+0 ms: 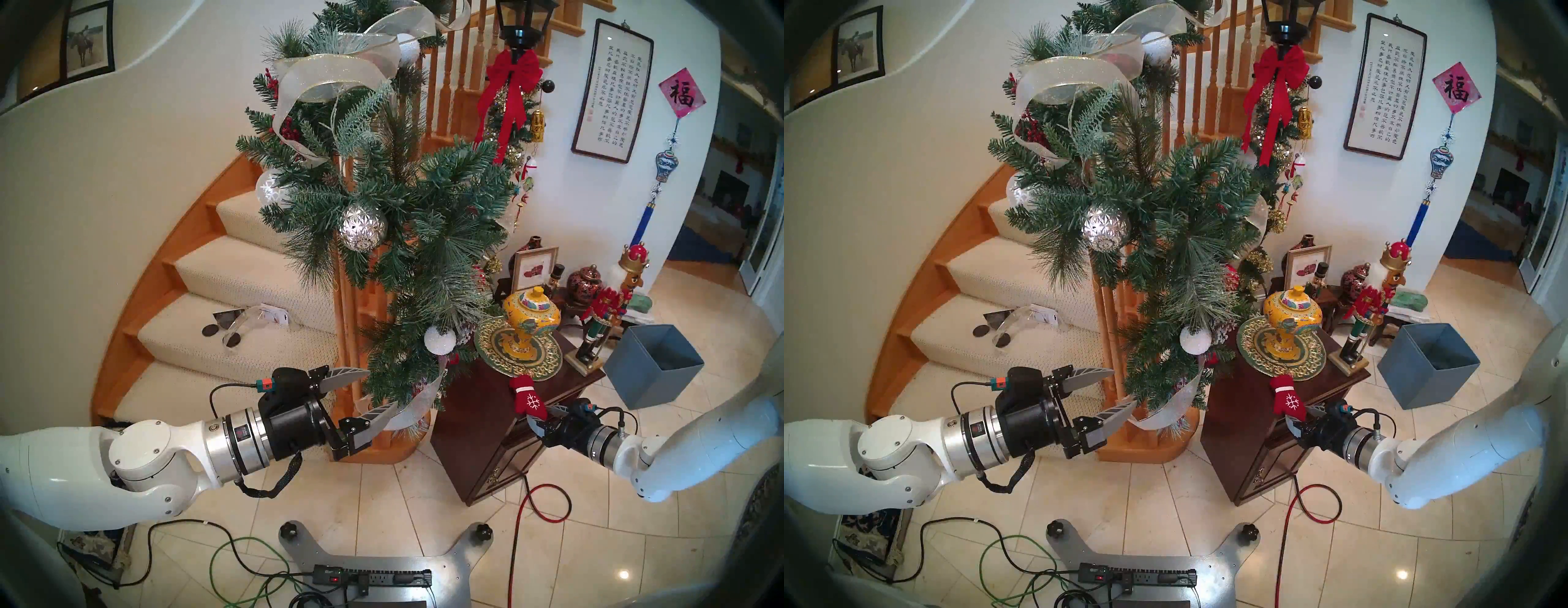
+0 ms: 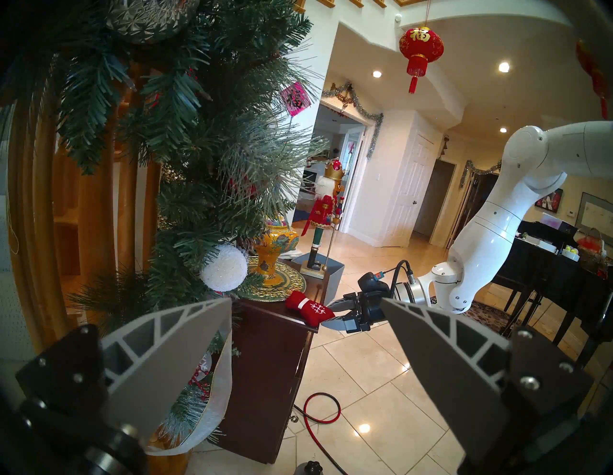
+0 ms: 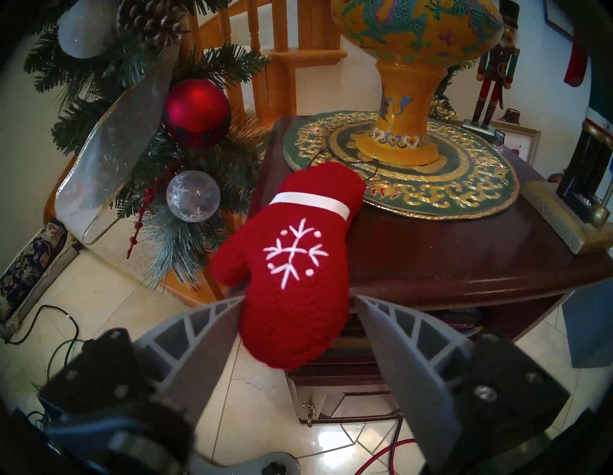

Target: Hang the ornament onto the Christmas-tree-style decoration

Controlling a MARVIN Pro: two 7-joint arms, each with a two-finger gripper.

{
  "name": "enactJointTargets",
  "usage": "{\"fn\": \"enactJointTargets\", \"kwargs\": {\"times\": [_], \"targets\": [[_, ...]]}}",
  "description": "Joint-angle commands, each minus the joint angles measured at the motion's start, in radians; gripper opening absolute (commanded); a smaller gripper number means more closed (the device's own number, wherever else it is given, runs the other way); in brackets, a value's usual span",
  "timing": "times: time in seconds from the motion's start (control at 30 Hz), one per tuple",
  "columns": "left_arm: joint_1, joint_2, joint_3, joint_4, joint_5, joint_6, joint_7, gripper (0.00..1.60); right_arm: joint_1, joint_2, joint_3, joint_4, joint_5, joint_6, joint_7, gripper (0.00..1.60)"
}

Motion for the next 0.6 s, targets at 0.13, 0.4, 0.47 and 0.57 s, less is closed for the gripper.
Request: {"fn": "enactJointTargets", "kwargs": {"times": [0.13,0.4,0.47,0.57], "targets": [[-0.003,0.001,-0.004,-0.001,0.0,-0.001,0.0,1.6,-0.006,0.002,0.003,-0.001,0.001,-0.02,-0.002,0.6],[-0.003,0.001,-0.004,-0.001,0.0,-0.001,0.0,1.6,-0.005,0.006,0.0,-0.003,0.001,-0.029,-0.001,0.22],[-0.003,0.001,-0.004,-0.001,0.0,-0.001,0.0,1.6,-0.004,0.009,-0.001,-0.005,0.0,-0.031,0.001,0.13],[-0.003,0.001,-0.004,-0.001,0.0,-0.001,0.0,1.6,0.007,0.02,-0.01,-0.019,-0.012,-0.041,0.005,0.0]]}}
